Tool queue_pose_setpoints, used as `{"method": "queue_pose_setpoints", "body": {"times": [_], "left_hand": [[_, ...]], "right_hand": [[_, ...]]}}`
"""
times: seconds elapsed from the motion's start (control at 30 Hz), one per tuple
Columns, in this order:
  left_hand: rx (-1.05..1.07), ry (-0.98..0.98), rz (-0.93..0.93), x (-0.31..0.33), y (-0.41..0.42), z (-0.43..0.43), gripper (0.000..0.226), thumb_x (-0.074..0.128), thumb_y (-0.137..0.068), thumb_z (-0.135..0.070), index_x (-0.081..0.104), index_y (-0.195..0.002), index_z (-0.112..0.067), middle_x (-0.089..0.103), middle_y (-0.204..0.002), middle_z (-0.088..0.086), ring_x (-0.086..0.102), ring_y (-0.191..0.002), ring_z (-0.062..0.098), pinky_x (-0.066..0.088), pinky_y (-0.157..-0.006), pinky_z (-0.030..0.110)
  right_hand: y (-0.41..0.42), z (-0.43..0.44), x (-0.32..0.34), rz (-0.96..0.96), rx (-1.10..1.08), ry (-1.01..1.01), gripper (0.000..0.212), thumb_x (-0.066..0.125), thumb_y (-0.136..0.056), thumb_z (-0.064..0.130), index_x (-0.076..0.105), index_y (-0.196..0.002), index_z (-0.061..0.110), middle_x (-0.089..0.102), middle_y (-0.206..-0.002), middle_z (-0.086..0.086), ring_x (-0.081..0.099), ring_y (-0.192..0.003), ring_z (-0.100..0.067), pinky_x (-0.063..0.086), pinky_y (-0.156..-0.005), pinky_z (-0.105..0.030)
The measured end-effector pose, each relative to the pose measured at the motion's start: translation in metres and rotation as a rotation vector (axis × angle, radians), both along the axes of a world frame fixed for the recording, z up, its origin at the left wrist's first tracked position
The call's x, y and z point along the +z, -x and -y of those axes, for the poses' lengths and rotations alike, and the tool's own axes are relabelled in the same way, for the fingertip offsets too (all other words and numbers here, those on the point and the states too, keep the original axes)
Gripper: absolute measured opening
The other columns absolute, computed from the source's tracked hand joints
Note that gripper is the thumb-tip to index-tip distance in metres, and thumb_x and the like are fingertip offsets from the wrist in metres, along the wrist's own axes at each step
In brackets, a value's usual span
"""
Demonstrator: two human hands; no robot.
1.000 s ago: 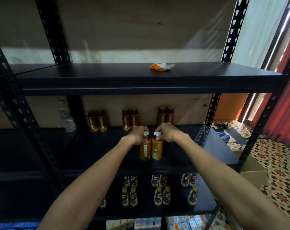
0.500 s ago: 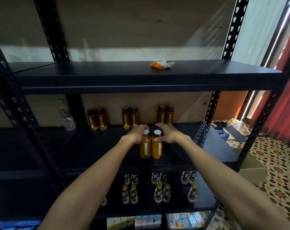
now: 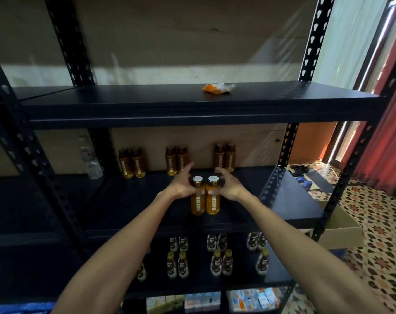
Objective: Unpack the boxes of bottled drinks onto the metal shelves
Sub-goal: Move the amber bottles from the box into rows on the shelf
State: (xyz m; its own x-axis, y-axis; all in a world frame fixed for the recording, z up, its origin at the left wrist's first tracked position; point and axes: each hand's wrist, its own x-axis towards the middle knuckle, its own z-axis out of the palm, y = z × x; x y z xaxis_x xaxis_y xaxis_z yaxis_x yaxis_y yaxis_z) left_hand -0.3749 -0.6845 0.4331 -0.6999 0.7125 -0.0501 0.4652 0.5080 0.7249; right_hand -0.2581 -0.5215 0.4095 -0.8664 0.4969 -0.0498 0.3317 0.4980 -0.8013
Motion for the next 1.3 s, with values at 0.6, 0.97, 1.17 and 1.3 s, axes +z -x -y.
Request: {"method": "queue_pose_setpoints", "body": {"times": [0.6,0.97,1.17,1.3], "left_hand": [[0.043,-0.055,0.035,-0.044,-0.037,-0.092,0.062,0.095,-0.047,-0.047,0.055,-0.092,-0.034,0.068,-0.104,-0.003,0.065,-0.100,0.018,0.059,-0.084,0.045],[-0.042,-0.139,-0.035,-0.046,-0.076,-0.197,0.055,0.094,-0.052,-0.038,0.058,-0.085,-0.015,0.067,-0.089,-0.002,0.064,-0.083,0.015,0.045,-0.065,0.027],[-0.054,-0.121,-0.033,-0.050,-0.064,-0.263,0.061,0.096,-0.051,-0.037,0.061,-0.097,-0.016,0.069,-0.101,0.000,0.065,-0.093,0.018,0.048,-0.074,0.029],[-0.075,-0.135,-0.060,-0.054,-0.043,-0.303,0.074,0.093,-0.051,-0.044,0.067,-0.117,-0.021,0.072,-0.111,-0.002,0.067,-0.105,0.021,0.053,-0.089,0.035]], "right_hand": [[-0.062,-0.055,-0.035,-0.009,-0.258,-0.049,0.063,0.078,-0.087,0.034,0.052,-0.141,0.016,0.065,-0.131,-0.008,0.061,-0.123,-0.025,0.049,-0.099,-0.032],[-0.099,-0.146,-0.028,0.084,-0.386,-0.064,0.051,0.074,-0.090,0.033,0.056,-0.136,0.021,0.065,-0.128,-0.003,0.060,-0.120,-0.025,0.046,-0.097,-0.032],[-0.088,-0.214,-0.037,-0.001,-0.390,-0.069,0.044,0.079,-0.085,0.034,0.065,-0.124,0.018,0.071,-0.117,-0.002,0.064,-0.112,-0.022,0.051,-0.094,-0.039],[-0.068,-0.253,-0.041,-0.045,-0.380,-0.011,0.035,0.075,-0.090,0.021,0.065,-0.123,0.017,0.071,-0.113,0.002,0.063,-0.113,-0.018,0.045,-0.088,-0.029]]}}
